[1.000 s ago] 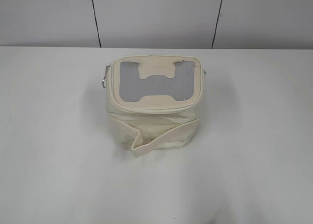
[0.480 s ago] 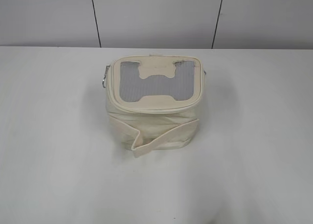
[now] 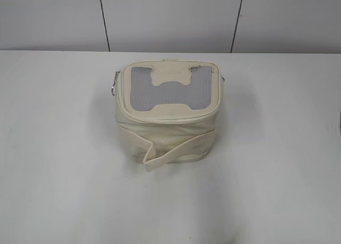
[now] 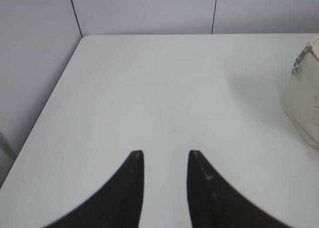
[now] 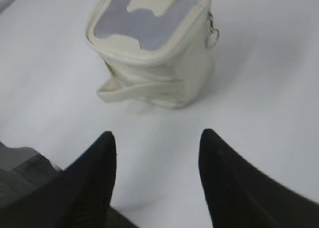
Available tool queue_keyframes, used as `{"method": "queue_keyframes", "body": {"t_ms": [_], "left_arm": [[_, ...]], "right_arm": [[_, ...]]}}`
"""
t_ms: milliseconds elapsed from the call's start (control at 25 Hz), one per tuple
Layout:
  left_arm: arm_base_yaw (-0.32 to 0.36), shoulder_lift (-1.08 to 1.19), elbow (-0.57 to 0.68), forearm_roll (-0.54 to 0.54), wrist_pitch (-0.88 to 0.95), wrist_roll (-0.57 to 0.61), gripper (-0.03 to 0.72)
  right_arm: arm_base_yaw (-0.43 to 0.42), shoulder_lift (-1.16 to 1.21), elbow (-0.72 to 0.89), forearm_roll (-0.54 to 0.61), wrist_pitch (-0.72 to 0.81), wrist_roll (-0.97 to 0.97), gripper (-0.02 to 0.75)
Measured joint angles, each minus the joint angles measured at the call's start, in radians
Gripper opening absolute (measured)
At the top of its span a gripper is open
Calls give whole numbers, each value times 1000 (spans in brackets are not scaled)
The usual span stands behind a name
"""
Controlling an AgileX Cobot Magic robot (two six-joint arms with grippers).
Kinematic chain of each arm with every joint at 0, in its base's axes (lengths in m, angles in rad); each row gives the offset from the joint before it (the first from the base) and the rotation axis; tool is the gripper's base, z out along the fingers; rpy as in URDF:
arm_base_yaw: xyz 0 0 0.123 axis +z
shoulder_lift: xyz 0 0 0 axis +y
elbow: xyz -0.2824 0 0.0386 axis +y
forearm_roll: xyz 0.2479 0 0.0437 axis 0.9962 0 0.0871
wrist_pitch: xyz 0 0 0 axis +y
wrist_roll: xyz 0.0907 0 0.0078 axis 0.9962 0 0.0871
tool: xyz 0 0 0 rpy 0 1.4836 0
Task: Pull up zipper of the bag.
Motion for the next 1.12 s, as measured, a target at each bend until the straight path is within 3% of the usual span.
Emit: {"method": "queue_keyframes", "body": {"t_ms": [160,280,640,840,1120], "left_arm": [[0,0,0,0,0,0,232],[0,0,0,0,0,0,232],[0,0,0,0,0,0,232],[0,0,0,0,0,0,232],[0,5,0,0,0,0,232]], "right_arm": [[13,425,-137,261,-58,-362,424],[82,708,-321,318,-67,-514,424],[349,1364,-985,194,29,-497,424],[407,1568,-1268,107,121,-392,424],[450,1734,-1474,63,203,-294,424]]}}
